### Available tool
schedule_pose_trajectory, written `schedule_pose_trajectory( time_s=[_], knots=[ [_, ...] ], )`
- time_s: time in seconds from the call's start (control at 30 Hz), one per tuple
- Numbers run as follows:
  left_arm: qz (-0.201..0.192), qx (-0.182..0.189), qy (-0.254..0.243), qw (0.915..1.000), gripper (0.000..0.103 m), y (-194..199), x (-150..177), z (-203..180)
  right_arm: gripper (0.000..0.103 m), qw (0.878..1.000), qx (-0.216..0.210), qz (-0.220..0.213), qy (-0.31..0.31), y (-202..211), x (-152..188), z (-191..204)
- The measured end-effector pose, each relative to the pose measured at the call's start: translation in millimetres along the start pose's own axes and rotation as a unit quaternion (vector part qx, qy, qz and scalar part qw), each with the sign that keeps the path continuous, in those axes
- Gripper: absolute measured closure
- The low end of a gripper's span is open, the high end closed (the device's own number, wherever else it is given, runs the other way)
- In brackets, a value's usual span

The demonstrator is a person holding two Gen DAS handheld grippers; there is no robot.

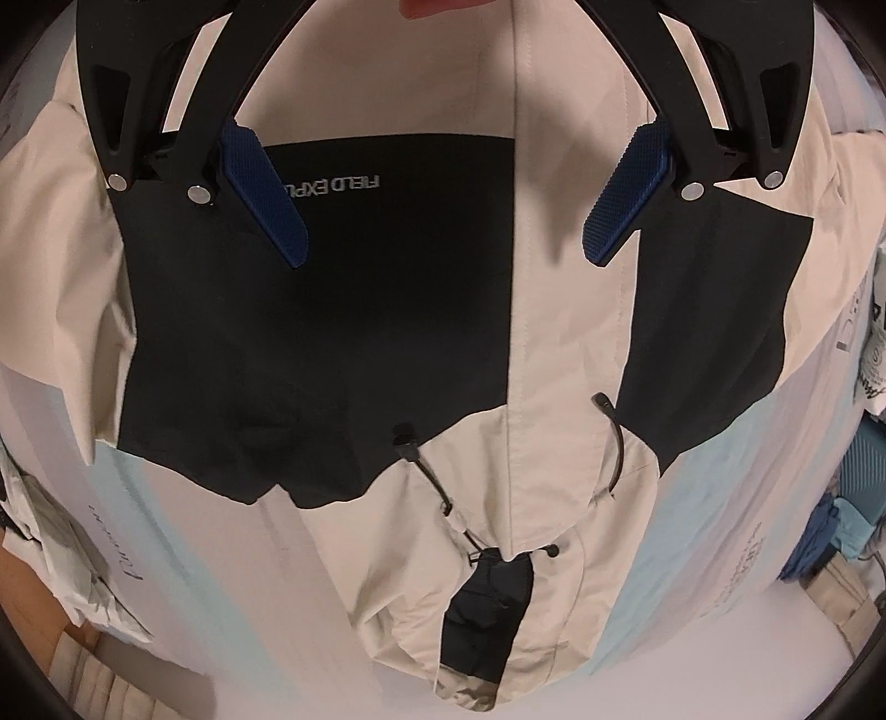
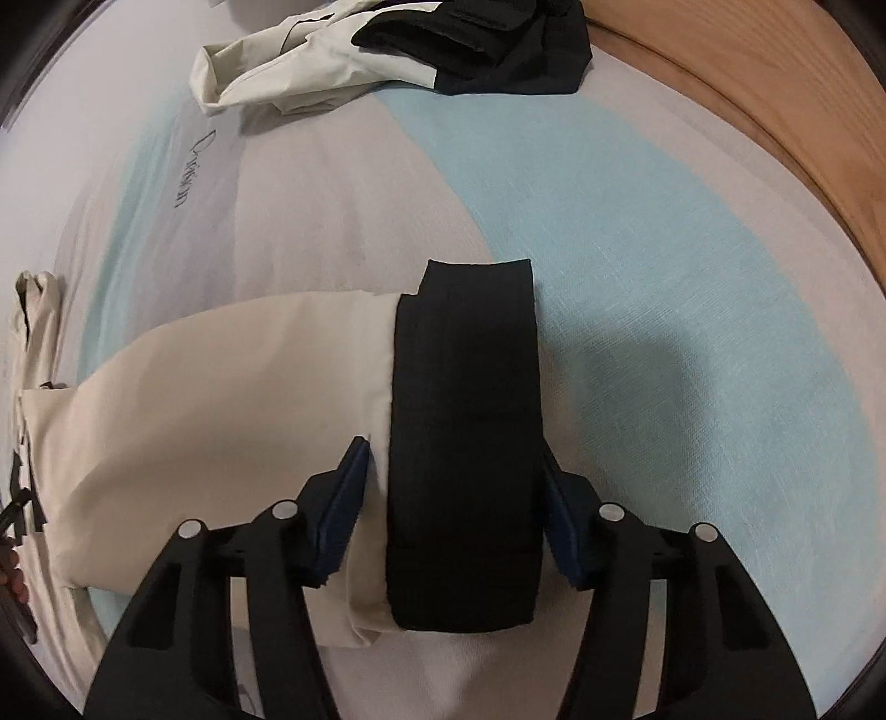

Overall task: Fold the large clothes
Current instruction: 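Carry the gripped cuff with the right tool across the jacket body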

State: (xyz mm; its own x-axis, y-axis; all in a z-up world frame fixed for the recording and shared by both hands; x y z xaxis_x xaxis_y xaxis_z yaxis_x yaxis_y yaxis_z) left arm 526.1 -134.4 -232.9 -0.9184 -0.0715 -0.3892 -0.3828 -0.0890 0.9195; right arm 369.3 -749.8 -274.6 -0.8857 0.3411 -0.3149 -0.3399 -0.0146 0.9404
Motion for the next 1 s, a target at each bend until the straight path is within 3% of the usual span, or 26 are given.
schedule_pose_trajectory(
  time_s=[0.07, 0.13, 0.17, 0.23, 0.33, 0.47, 0.67, 1.0],
  knots=[
    [-0.003, 0.001, -0.003, 1.0, 0.006, 2.4, 0.0, -3.3, 0.046, 1.0, 0.003, 0.008, 0.013, -1.3, 2.8, 0.2],
    [-0.004, 0.0, -0.008, 1.0, 0.006, 3.4, -0.2, -5.4, 0.04, 0.999, 0.009, 0.028, 0.028, -12.8, 1.6, 4.9],
    [-0.003, 0.0, -0.009, 1.0, 0.006, 3.8, -0.1, -6.3, 0.031, 0.999, 0.009, 0.04, 0.034, -17.3, 3.7, 6.2],
    [-0.004, 0.002, -0.007, 1.0, 0.006, 5.5, -1.0, -5.8, 0.03, 0.998, 0.016, 0.048, 0.042, -21.0, 2.8, 8.4],
    [-0.01, 0.002, -0.006, 0.9999, 0.006, 10.0, -0.9, -2.3, 0.047, 0.998, 0.024, 0.05, 0.03, -13.2, -0.2, 12.6],
    [-0.014, 0.002, -0.003, 0.9999, 0.006, 13.7, -1.0, 7.8, 0.054, 0.999, 0.017, 0.027, 0.032, 13.6, -6.6, 36.9],
    [-0.02, 0.006, 0.007, 0.9998, 0.006, 21.6, 1.8, 28.4, 0.056, 0.998, -0.011, -0.002, 0.063, 53.1, -16.1, 101.3],
    [-0.04, 0.01, 0.007, 0.9991, 0.006, 45.3, -0.6, 94.6, 0.056, 0.99, -0.086, -0.042, 0.106, 110.7, -28.5, 291.5]
  ],
)
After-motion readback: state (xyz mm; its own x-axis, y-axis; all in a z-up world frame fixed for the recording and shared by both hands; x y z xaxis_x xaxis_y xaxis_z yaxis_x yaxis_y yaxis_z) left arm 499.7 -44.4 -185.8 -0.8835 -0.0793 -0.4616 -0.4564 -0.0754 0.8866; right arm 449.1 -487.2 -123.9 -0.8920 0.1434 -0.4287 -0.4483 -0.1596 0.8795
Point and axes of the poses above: each gripper's, at about its wrist camera, not at the fingertips, and y roughly against the way its jaws point, z to its left, x to its underside, the point moved 9 cm from there along -y, roughly the way its jaws point, and after that the axes turned 8 degrees about y, right-handed, at the moved point
